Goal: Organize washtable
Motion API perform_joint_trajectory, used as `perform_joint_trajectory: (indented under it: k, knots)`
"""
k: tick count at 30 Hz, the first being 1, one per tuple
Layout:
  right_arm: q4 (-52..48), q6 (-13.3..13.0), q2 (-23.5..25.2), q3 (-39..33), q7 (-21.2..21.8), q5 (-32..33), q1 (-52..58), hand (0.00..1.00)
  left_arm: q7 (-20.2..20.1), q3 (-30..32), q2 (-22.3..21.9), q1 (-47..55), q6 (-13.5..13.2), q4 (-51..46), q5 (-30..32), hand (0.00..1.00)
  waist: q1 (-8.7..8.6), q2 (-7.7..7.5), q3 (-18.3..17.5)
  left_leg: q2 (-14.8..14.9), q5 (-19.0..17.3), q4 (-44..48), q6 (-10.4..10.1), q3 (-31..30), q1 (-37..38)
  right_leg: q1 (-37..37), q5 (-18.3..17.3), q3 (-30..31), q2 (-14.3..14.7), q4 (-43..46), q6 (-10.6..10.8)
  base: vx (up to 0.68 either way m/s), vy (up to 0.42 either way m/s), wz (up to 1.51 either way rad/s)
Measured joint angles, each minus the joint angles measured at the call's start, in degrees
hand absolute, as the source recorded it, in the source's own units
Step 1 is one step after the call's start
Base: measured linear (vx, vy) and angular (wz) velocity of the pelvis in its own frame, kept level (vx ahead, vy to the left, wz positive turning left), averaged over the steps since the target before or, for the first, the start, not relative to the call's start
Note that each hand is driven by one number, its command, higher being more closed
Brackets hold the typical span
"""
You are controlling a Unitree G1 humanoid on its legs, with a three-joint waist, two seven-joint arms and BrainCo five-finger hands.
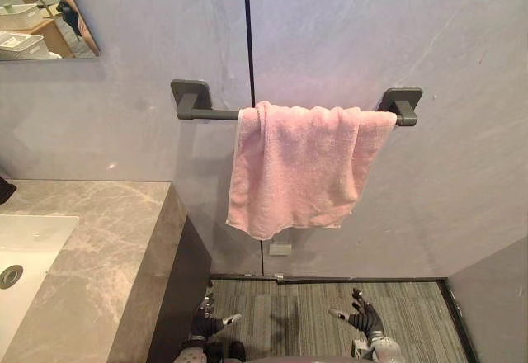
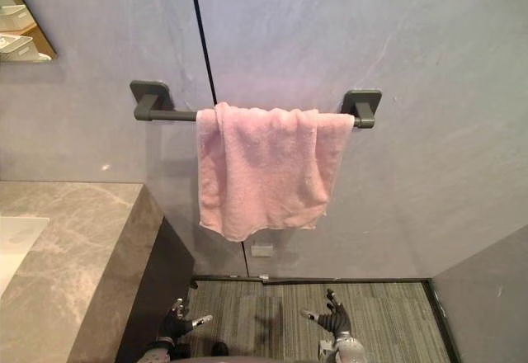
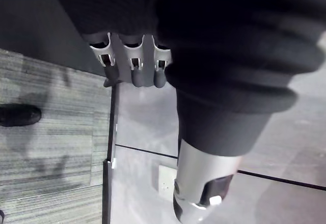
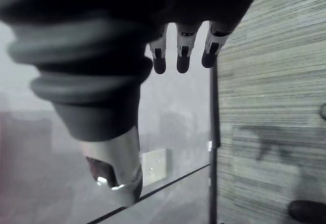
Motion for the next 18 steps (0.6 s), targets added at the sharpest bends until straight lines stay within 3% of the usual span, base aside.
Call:
perform_joint_trajectory:
  k: [18]
  knots:
    - [10.55, 0.13, -0.01, -1.09, -1.38, 2.46, -5.13, 0.0, 1.11, 2.33, 0.58, -3.97, 0.22, 9.94, 2.54, 0.0, -0.18, -0.08, 0.58, -0.05, -0.31, -0.01, 0.02, 0.85, 1.34, 0.87, -0.05, 0.87, 0.04, 0.02, 0.07, -0.01, -0.004, -0.01]
